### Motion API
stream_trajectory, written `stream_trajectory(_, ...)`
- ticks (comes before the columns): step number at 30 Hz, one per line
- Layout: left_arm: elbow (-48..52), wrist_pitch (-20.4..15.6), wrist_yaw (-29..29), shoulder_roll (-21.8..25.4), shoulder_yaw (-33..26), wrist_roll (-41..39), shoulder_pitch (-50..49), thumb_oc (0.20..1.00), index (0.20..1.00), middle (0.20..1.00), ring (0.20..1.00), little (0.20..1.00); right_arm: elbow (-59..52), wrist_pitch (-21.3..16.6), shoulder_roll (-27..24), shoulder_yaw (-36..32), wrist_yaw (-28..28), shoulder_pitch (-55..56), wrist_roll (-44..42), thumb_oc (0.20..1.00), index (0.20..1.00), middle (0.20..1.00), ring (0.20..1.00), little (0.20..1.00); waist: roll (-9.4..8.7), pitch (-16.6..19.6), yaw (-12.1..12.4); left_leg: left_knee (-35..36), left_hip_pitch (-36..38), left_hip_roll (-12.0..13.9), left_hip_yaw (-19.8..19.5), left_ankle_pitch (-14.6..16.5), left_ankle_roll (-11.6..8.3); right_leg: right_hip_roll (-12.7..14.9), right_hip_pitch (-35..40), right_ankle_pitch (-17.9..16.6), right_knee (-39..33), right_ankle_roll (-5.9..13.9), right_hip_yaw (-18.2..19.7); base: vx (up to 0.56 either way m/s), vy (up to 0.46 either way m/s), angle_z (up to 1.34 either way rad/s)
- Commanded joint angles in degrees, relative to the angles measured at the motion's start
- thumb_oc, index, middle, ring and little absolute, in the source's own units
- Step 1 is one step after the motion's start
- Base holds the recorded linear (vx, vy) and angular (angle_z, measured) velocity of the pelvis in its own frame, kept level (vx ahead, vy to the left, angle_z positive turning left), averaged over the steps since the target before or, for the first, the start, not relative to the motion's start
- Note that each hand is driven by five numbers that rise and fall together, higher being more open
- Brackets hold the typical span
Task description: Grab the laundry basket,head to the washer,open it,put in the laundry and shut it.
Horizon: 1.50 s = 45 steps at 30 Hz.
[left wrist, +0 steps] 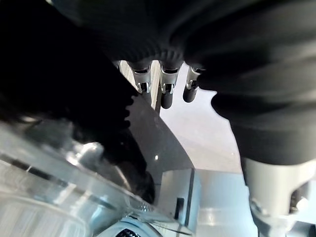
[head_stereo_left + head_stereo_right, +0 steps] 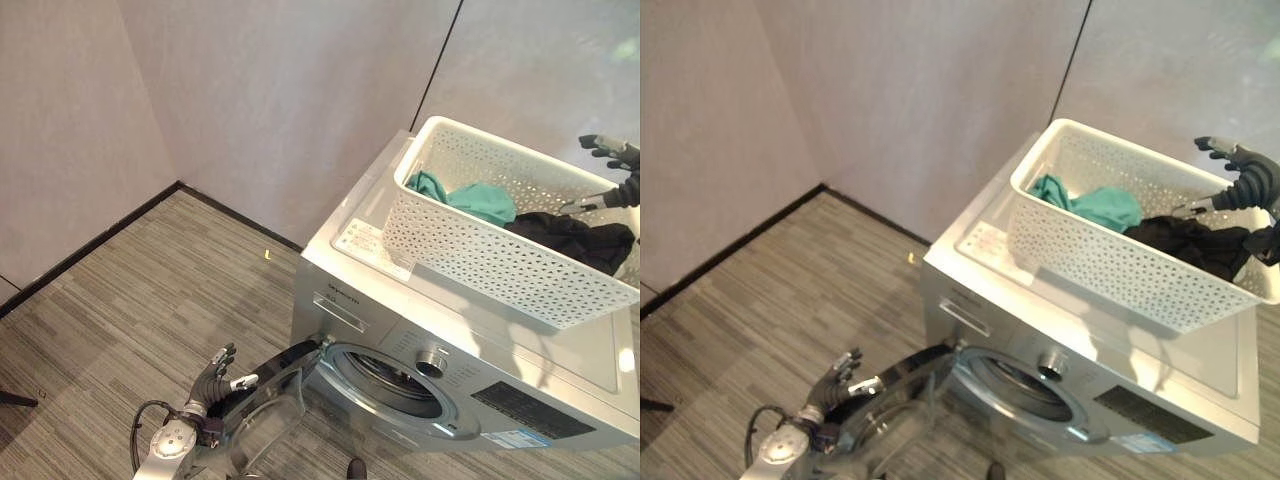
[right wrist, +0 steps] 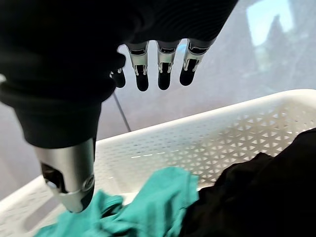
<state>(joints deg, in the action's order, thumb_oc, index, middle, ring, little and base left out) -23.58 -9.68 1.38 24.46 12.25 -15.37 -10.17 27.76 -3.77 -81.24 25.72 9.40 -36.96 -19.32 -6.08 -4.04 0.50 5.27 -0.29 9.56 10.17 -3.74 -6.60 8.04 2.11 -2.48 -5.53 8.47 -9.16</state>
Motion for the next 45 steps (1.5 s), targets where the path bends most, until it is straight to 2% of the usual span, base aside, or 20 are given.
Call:
stream_trajectory(1, 0.63, -1.57, 1.00, 0.55, 2.21, -1.24, 1.77, 1.000, 1.000, 1.000, 1.000, 1.000, 4.47, -0.27, -0.32, 3.36, -0.15, -10.95, 1.41, 1.000, 1.000, 1.000, 1.000, 1.000, -0.62, -0.31, 2.42, -0.27, 2.87, 3.72, 0.94, 2.16, -1.69, 1.96, -1.51, -0.45, 0.53, 1.47, -5.36, 0.00, 0.003, 0.08)
stream_trajectory(8, 1.28, -1.55, 1.42, 0.86, 2.38, -1.59, 1.59, 1.000, 1.000, 1.000, 1.000, 1.000, 6.37, 0.62, 1.14, 5.54, 1.49, -11.24, 3.21, 1.000, 1.000, 1.000, 1.000, 1.000, -0.50, -1.24, 3.05, -0.27, 0.89, 2.85, -1.04, 2.08, -1.44, 2.53, -1.99, -0.33, 0.53, 1.41, -6.52, 0.01, 0.006, 0.14)
stream_trajectory(9, 1.61, -1.46, 1.58, 1.34, 2.54, -1.66, 1.60, 1.000, 1.000, 1.000, 1.000, 1.000, 8.10, 0.94, 2.19, 7.32, 2.21, -12.47, 3.63, 1.000, 1.000, 1.000, 1.000, 1.000, -0.57, -1.87, 3.80, -0.27, -0.09, 2.67, -1.63, 2.00, -1.32, 2.76, -2.55, -0.51, 0.53, 1.52, -6.87, -0.01, 0.000, 0.07)
stream_trajectory(19, 3.14, -0.84, 2.42, 1.72, 3.99, -2.20, 2.62, 1.000, 1.000, 1.000, 1.000, 1.000, 7.68, 2.45, 3.74, 14.57, 5.07, -16.12, 5.60, 1.000, 1.000, 1.000, 1.000, 1.000, -1.23, -3.15, 4.73, -0.27, -2.50, 2.44, -3.21, 1.52, -1.19, 3.05, -3.63, -0.51, 0.53, 1.41, -8.08, 0.00, 0.000, 0.12)
stream_trajectory(26, 4.96, -0.42, 2.39, 3.38, 3.72, -2.43, 3.72, 1.000, 1.000, 1.000, 1.000, 1.000, 12.69, 4.01, 8.86, 21.74, 8.18, -18.95, 11.94, 1.000, 1.000, 1.000, 1.000, 1.000, -2.43, -6.07, 7.55, -0.27, -6.31, 2.64, -5.14, 0.51, -1.25, 2.98, -6.08, -0.66, 0.53, 1.47, -9.35, -0.02, -0.018, 0.05)
stream_trajectory(29, 5.58, -0.38, 2.17, 3.55, 3.50, -2.89, 4.13, 1.000, 1.000, 1.000, 1.000, 1.000, 14.30, 4.32, 10.07, 22.94, 8.42, -19.32, 13.51, 1.000, 1.000, 1.000, 1.000, 1.000, -2.61, -6.98, 8.05, -0.27, -7.66, 2.72, -5.70, 0.15, -1.31, 2.91, -7.06, -0.78, 0.53, 1.39, -9.68, -0.04, -0.017, 0.16)
stream_trajectory(33, 7.69, -0.04, 1.88, 4.24, 2.91, -3.24, 4.90, 1.000, 1.000, 1.000, 1.000, 1.000, 13.57, 5.30, 12.00, 21.91, 10.49, -13.44, 15.94, 1.000, 1.000, 1.000, 1.000, 1.000, -2.68, -9.61, 8.86, -0.27, -10.19, 3.23, -6.99, -0.51, -1.56, 2.49, -8.79, -0.73, 0.53, 1.15, -10.21, -0.02, -0.038, 0.11)
stream_trajectory(38, 8.23, 0.05, 1.98, 4.67, 3.03, -3.47, 5.45, 1.000, 1.000, 1.000, 1.000, 1.000, 13.52, 6.27, 14.01, 21.09, 12.01, -9.95, 15.21, 1.000, 1.000, 1.000, 1.000, 1.000, -2.81, -10.73, 9.25, -0.27, -11.58, 3.43, -7.33, -0.80, -1.64, 2.25, -9.97, -0.80, 0.53, 1.06, -9.97, -0.01, -0.018, 0.06)
stream_trajectory(39, 8.13, 0.07, 1.89, 4.71, 3.14, -3.40, 5.74, 1.000, 1.000, 1.000, 1.000, 1.000, 13.03, 6.18, 14.38, 21.22, 12.40, -9.25, 15.06, 0.875, 0.875, 0.875, 0.875, 0.875, -2.78, -10.92, 9.31, -0.27, -11.85, 3.46, -7.37, -0.90, -1.66, 2.20, -10.16, -0.76, 0.53, 1.04, -9.98, 0.00, 0.000, 0.00)
stream_trajectory(40, 8.12, 0.05, 1.87, 4.67, 3.22, -3.43, 5.94, 1.000, 1.000, 1.000, 1.000, 1.000, 12.47, 6.38, 14.52, 20.88, 12.50, -8.55, 14.81, 0.200, 0.200, 0.200, 0.200, 0.200, -2.71, -10.93, 9.21, -0.27, -11.99, 3.46, -7.37, -0.94, -1.69, 2.22, -10.30, -0.74, 0.53, 1.04, -9.95, 0.00, 0.000, 0.00)
stream_trajectory(43, 7.66, -0.05, 1.32, 4.41, 3.27, -3.96, 6.43, 1.000, 1.000, 1.000, 1.000, 1.000, 13.64, 6.63, 16.21, 18.98, 10.74, -9.01, 12.78, 0.200, 0.200, 0.200, 0.200, 0.200, -2.40, -10.82, 8.77, -0.27, -11.87, 3.52, -6.98, -0.88, -1.65, 2.23, -10.39, -0.78, 0.53, 0.94, -9.69, 0.00, 0.000, 0.00)
stream_trajectory(45, 7.10, 0.12, 0.75, 4.20, 3.09, -4.01, 6.55, 1.000, 1.000, 1.000, 1.000, 1.000, 15.79, 6.17, 17.37, 15.89, 7.44, -10.80, 11.06, 0.200, 0.200, 0.200, 0.200, 0.200, -2.29, -10.30, 8.19, -0.27, -11.24, 3.52, -6.58, -0.61, -1.50, 2.20, -10.22, -0.75, 0.53, 0.90, -9.28, 0.00, 0.000, 0.00)
